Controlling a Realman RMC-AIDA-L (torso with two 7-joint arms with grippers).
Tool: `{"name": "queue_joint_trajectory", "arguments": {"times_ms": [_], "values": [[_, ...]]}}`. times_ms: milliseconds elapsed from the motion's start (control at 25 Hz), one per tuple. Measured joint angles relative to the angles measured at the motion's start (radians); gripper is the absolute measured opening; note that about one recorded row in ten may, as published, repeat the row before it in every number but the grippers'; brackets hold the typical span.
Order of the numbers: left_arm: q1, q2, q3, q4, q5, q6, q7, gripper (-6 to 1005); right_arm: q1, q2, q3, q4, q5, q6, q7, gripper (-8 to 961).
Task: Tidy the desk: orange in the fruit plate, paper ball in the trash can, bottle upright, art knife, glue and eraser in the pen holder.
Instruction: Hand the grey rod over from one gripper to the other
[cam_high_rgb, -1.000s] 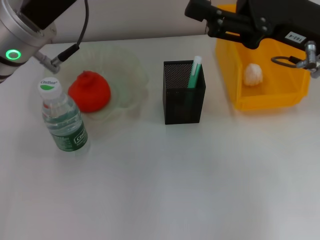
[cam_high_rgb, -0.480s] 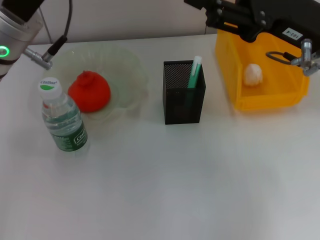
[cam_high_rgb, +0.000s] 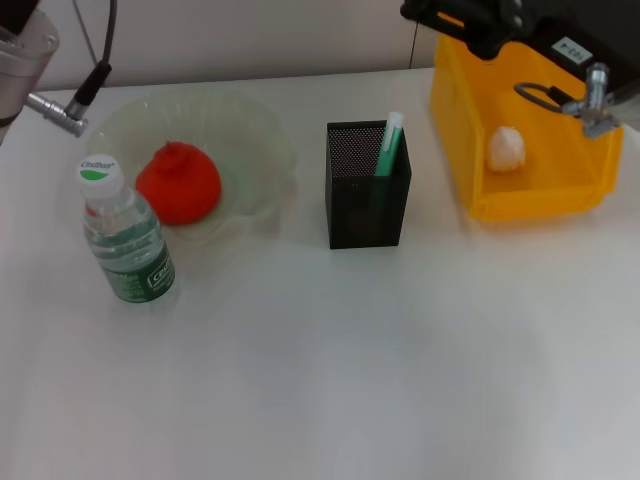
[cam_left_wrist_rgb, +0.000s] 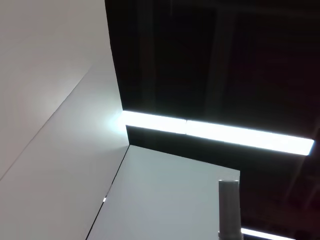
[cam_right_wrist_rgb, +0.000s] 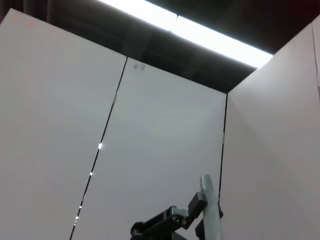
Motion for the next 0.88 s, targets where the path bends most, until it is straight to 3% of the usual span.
{"name": "queue_joint_trajectory", "arguments": {"times_ms": [160,560,880], "values": [[-0.005,0.000,0.000,-0.004,-0.004,0.003,-0.011,138,0.018,0.001,-0.028,0.009,0.031,0.008,-0.027,813],[-0.013,0.000,0.009,-0.015,-0.045,0.030,-0.017,137,0.033,0.001,-0.217,0.033,0.222,0.049,-0.149,812],[-0.009,0.000,0.148,-0.009,-0.181,0.032,-0.018,137,0.039,0.001,-0.270,0.037,0.279,0.059,-0.176,812]]}}
